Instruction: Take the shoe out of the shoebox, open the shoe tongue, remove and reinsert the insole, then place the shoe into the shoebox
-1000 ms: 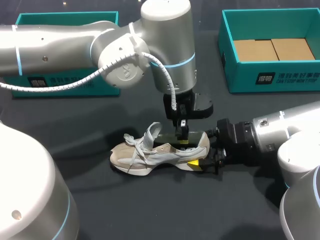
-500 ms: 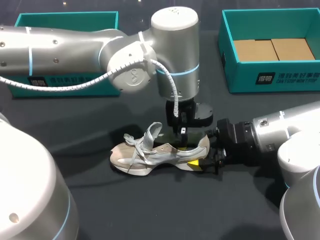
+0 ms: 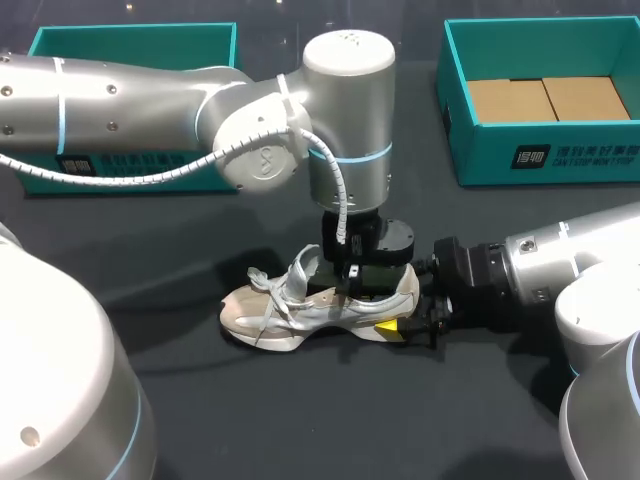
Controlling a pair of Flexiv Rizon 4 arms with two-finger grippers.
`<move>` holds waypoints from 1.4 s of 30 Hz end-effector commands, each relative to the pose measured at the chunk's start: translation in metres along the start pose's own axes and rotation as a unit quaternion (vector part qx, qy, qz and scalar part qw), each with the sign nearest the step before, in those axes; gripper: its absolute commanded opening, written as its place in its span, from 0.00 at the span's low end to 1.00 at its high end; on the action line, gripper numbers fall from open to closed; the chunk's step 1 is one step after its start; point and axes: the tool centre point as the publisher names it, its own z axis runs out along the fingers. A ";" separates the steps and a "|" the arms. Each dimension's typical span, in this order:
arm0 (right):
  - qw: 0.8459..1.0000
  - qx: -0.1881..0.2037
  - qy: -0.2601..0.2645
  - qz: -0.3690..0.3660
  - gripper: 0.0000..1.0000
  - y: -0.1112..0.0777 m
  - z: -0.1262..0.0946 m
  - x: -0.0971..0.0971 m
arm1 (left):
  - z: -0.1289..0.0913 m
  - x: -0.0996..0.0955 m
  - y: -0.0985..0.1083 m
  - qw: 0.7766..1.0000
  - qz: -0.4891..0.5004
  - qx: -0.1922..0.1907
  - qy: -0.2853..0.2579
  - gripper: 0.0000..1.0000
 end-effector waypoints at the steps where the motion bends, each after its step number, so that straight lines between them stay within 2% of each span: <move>1: 1.000 0.002 -0.001 0.000 0.00 0.000 0.002 0.000 | 0.001 0.009 0.010 1.000 0.002 0.005 -0.008 0.00; 4: 1.000 0.002 -0.001 0.000 0.00 0.000 0.002 0.000 | 0.003 0.007 0.012 1.000 -0.001 0.007 -0.009 0.00; 7: 1.000 0.002 -0.001 0.000 0.00 0.000 0.002 0.000 | 0.006 0.004 0.013 1.000 -0.007 0.006 -0.008 0.16; 10: 1.000 0.002 -0.001 0.000 0.00 0.000 0.002 0.000 | 0.010 0.004 0.014 1.000 -0.006 0.005 -0.013 0.37; 11: 1.000 0.002 -0.001 0.000 0.00 0.000 0.002 0.000 | 0.013 0.004 0.013 1.000 -0.008 0.005 -0.018 0.41; 16: 1.000 0.002 -0.001 0.000 0.00 0.000 0.002 0.000 | 0.025 0.000 0.009 0.999 -0.011 -0.001 -0.030 0.40; 25: 1.000 0.002 -0.001 0.000 0.00 0.000 0.002 0.000 | 0.049 -0.008 -0.003 0.992 -0.018 -0.020 -0.121 0.43; 29: 1.000 0.002 -0.001 0.000 0.00 0.000 0.002 0.000 | 0.054 -0.020 -0.005 0.990 -0.034 -0.029 -0.133 0.42; 33: 1.000 0.002 -0.001 0.000 0.00 0.000 0.002 0.000 | 0.058 -0.038 -0.003 0.987 -0.060 -0.039 -0.143 0.35; 35: 1.000 0.002 -0.001 0.000 0.00 0.000 0.002 0.000 | 0.058 -0.045 -0.001 0.987 -0.069 -0.041 -0.143 0.29; 38: 1.000 0.002 -0.001 0.000 0.00 0.000 0.002 0.000 | 0.056 -0.054 0.004 0.985 -0.086 -0.041 -0.143 0.05; 39: 1.000 0.002 -0.001 0.000 0.00 0.000 0.002 0.000 | 0.055 -0.057 0.005 0.985 -0.090 -0.040 -0.143 0.00; 42: 1.000 0.002 -0.001 0.000 0.00 0.000 0.002 0.000 | 0.051 -0.060 0.009 0.984 -0.098 -0.037 -0.145 0.00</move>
